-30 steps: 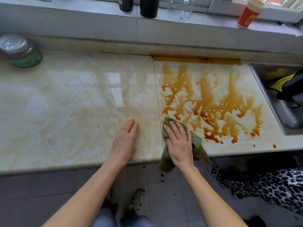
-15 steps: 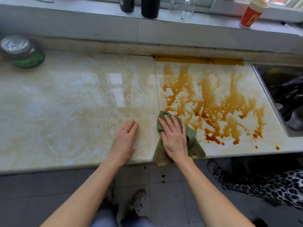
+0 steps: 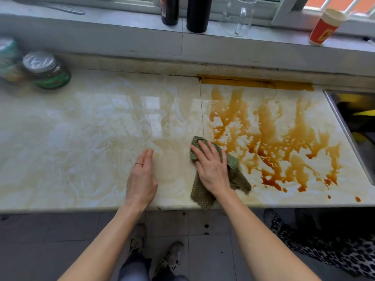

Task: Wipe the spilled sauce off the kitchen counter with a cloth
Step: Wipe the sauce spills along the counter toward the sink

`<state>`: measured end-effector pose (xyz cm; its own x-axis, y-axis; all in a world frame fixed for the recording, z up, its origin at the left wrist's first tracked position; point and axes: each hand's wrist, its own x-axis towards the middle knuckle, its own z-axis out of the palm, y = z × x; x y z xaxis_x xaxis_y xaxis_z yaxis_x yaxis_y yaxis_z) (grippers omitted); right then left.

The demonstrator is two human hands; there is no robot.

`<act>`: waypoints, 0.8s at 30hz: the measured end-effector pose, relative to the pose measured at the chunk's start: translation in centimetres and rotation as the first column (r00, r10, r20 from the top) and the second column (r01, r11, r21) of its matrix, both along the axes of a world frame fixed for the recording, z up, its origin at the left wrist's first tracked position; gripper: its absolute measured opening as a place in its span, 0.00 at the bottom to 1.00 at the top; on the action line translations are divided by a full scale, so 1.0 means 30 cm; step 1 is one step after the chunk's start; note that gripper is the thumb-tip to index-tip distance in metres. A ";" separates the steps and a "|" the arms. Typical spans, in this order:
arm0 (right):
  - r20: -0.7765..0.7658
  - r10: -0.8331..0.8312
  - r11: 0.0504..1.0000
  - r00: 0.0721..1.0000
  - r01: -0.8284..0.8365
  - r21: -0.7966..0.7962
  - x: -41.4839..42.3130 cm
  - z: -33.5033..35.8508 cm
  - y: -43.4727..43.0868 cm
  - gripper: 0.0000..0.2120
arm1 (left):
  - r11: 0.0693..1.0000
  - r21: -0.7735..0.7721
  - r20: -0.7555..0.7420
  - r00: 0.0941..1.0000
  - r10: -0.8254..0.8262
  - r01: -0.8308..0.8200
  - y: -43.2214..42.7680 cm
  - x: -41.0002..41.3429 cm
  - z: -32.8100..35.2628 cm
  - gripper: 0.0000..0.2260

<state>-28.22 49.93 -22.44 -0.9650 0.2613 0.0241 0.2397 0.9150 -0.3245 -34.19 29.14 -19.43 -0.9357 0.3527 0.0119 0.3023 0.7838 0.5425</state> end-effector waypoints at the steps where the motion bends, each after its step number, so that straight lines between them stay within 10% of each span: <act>1: -0.033 -0.015 1.000 0.999 0.015 -0.002 0.005 0.000 -0.005 0.27 | 0.998 -0.056 -0.006 1.000 0.025 -0.025 -0.023 -0.013 -0.007 0.30; 12: 0.043 0.431 0.899 0.901 -0.433 0.070 -0.121 -0.001 -0.266 0.25 | 0.966 -0.256 0.019 1.000 0.022 -0.016 -0.073 -0.034 -0.006 0.31; 24: -0.025 -0.152 0.985 0.988 0.153 0.081 0.016 -0.016 -0.031 0.24 | 0.945 -0.326 0.037 0.999 -0.006 0.018 -0.085 -0.034 0.010 0.29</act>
<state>-27.74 49.02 -22.91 -0.9132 0.4016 0.0690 0.3730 0.8921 -0.2550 -35.20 26.59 -19.14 -0.9291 0.3427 -0.1388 0.2978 0.9162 0.2681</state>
